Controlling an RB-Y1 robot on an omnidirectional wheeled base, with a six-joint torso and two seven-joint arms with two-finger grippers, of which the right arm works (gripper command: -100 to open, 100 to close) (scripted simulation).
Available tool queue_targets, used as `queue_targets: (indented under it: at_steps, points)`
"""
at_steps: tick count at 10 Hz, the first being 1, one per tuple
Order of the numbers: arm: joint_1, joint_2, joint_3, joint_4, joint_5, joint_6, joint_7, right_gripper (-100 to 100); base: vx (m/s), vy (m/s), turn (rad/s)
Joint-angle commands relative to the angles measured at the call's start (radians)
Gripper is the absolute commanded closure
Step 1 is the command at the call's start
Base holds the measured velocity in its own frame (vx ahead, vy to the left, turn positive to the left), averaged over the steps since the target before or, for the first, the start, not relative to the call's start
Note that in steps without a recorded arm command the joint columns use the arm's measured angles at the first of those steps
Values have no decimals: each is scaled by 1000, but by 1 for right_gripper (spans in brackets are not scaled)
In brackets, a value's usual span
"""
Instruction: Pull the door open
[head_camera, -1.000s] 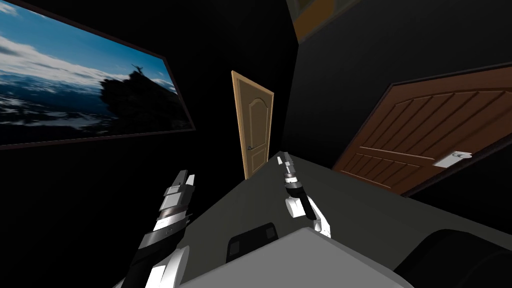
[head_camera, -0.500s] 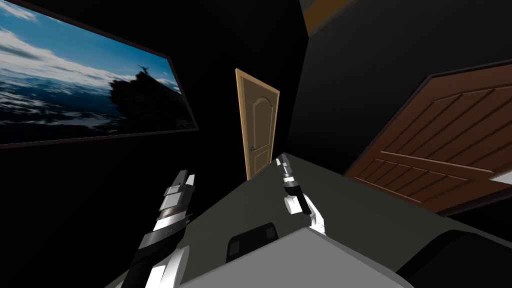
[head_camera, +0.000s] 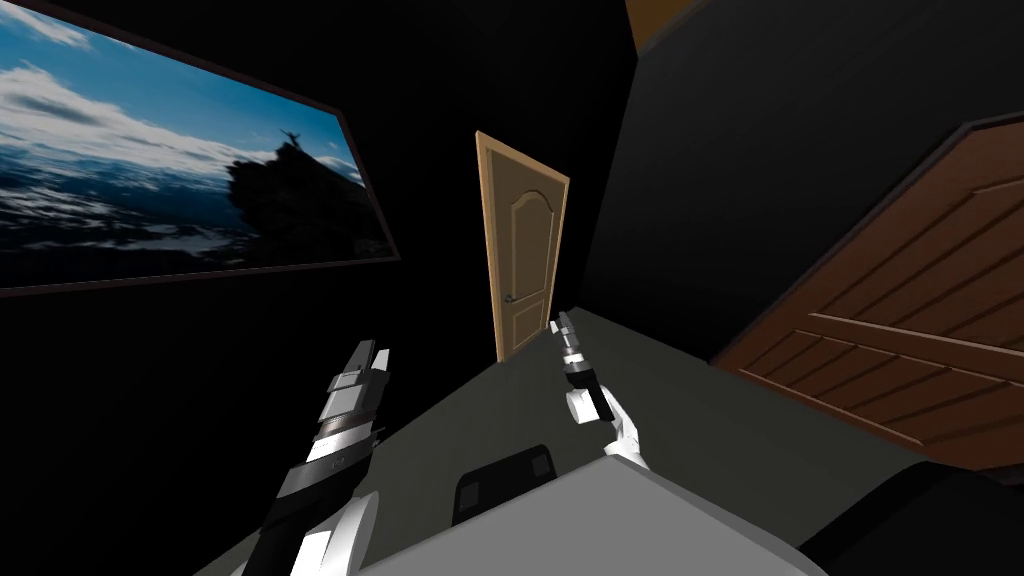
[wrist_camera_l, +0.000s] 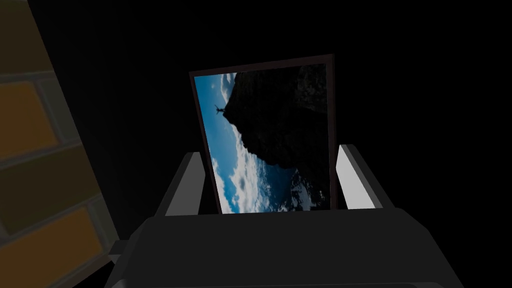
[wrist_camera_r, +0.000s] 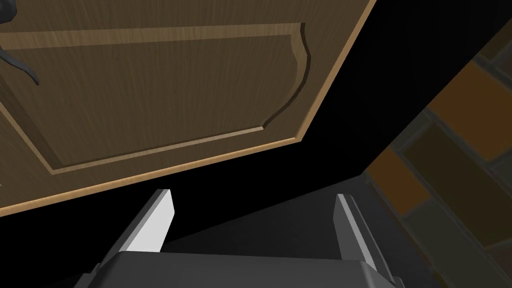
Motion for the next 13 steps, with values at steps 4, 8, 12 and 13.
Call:
queue_targets:
  at_steps: [4,8,12,13]
  points:
    - [-53,-19,-15,122,-8,-17,5,-100,61,-53,129]
    - [-100,-33,-27,229,-14,-31,10,-100,52,-60,132]
    - [-149,-46,-39,337,-20,-45,16,-100,60,-67,134]
    - [-166,-51,-43,365,-22,-50,18,-100,68,-86,156]
